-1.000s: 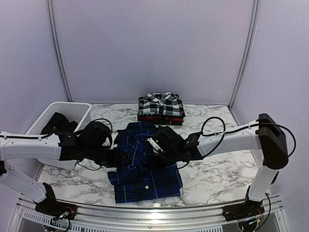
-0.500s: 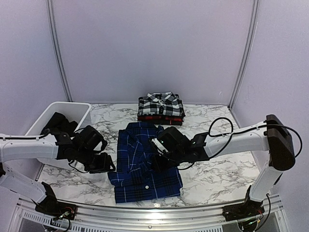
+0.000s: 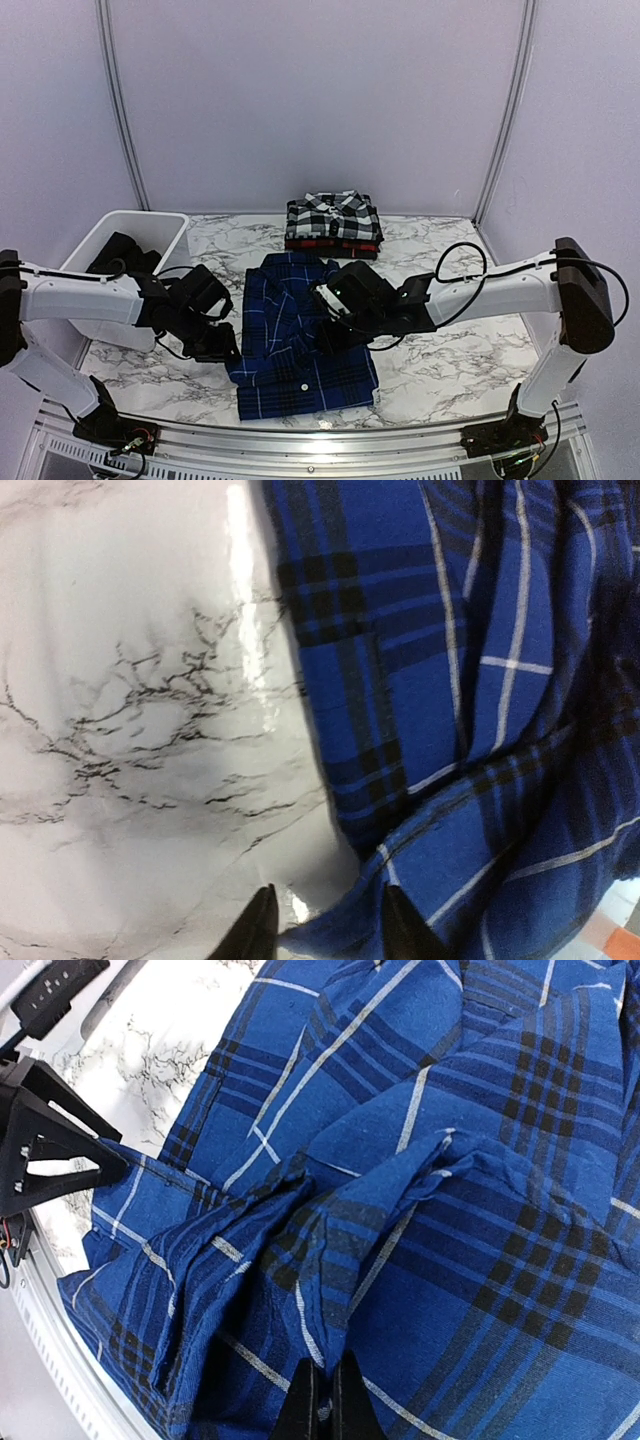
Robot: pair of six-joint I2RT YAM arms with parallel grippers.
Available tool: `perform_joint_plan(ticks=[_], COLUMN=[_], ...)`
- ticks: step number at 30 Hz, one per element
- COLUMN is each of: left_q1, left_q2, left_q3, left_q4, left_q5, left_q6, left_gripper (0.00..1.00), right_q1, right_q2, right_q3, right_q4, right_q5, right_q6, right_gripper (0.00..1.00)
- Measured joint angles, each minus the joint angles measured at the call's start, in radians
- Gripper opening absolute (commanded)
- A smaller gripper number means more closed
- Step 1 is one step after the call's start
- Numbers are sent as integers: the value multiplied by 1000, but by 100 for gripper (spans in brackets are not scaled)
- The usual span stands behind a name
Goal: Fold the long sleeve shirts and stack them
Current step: Adjust the 2/3-rectangle-folded shirt at the center of the board.
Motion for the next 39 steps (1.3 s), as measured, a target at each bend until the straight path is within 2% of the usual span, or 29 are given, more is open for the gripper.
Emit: perform_joint_plan(ticks=[3,5,13,16,22,27,31,37,39], left_q1=[0,0,0,1,27,57,65,68,68], left_q2=[0,-4,-46,-30,74,178,194,189,182], left_q3=[22,35,43,27,-37,-76,-88,-88,-88], left_q4=[21,46,166,265,478,557,575,587,586], left_q5=[21,40,103,136,192,194,185,143,128], left_q6=[26,50,148,166,152,135,129,119,123], left_gripper=[7,0,0,0,0,0,12,27,29], right_q1=[0,0,8,13,16,16,16,19,23], right_q2=[0,0,0,0,0,4,24,29,29], right_q3=[0,0,0,2,26,71,120,133,133], right_q4=[0,0,1,0,1,0,2,-6,-15], right_q5=[0,0,4,7,11,12,13,30,37], right_q6=[0,0,0,0,0,-8,-19,-35,-39], right_gripper=[0,0,0,0,0,0,23,40,47])
